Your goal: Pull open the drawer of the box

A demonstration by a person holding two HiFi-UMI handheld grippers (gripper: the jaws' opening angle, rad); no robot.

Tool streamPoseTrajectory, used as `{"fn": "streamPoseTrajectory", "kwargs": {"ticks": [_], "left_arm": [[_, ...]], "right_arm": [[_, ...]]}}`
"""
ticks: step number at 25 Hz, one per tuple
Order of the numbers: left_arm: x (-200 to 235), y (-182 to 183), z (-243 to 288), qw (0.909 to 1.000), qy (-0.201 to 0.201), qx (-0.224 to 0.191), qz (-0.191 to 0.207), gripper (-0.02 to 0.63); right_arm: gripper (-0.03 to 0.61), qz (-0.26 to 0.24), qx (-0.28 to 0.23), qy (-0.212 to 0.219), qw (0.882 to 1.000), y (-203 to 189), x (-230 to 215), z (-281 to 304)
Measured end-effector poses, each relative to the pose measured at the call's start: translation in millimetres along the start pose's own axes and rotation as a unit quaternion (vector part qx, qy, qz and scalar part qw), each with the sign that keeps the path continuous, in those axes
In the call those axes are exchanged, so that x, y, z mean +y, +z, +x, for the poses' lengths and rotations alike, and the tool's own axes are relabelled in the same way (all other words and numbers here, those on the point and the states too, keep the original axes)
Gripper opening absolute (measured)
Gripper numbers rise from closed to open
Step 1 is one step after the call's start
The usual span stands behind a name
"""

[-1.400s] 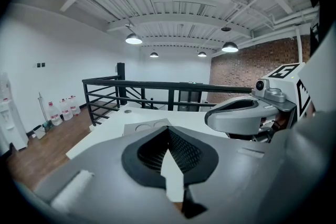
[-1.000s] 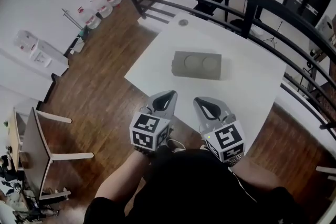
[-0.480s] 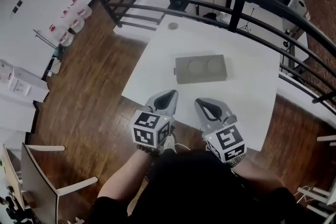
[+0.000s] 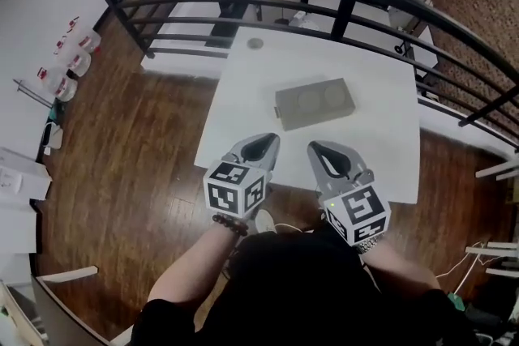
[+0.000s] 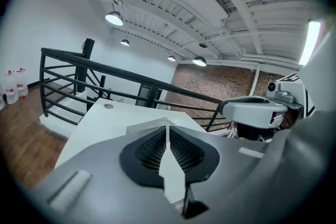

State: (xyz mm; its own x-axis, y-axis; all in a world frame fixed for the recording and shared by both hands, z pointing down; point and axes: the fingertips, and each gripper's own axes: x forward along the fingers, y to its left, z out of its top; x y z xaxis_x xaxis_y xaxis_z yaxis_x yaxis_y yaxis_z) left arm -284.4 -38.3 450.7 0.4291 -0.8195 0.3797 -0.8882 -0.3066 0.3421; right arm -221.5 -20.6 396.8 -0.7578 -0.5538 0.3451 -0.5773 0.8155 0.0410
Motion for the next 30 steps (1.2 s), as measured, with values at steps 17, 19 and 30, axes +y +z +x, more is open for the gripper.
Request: {"fn": "streamPoseTrajectory", "kwargs": {"ticks": [17, 19, 30], "left_arm": [[49, -29, 62, 0.9895, -0.025, 0.076, -0.12, 0.084], [60, -37, 74, 0.985, -0.02, 0.089, -0.147, 0.084], [111, -86, 139, 0.9415, -0.001, 0.122, -0.314, 0.101]], "right_arm": [[-0.008, 0.025, 0.019, -0.025, 0.999, -6, -26, 36], [-0.008, 0.028, 0.021, -0.018, 0.999, -7, -32, 47], [-0.008, 0.031, 0.049, 0.053, 0.997, -25, -55, 86]]}}
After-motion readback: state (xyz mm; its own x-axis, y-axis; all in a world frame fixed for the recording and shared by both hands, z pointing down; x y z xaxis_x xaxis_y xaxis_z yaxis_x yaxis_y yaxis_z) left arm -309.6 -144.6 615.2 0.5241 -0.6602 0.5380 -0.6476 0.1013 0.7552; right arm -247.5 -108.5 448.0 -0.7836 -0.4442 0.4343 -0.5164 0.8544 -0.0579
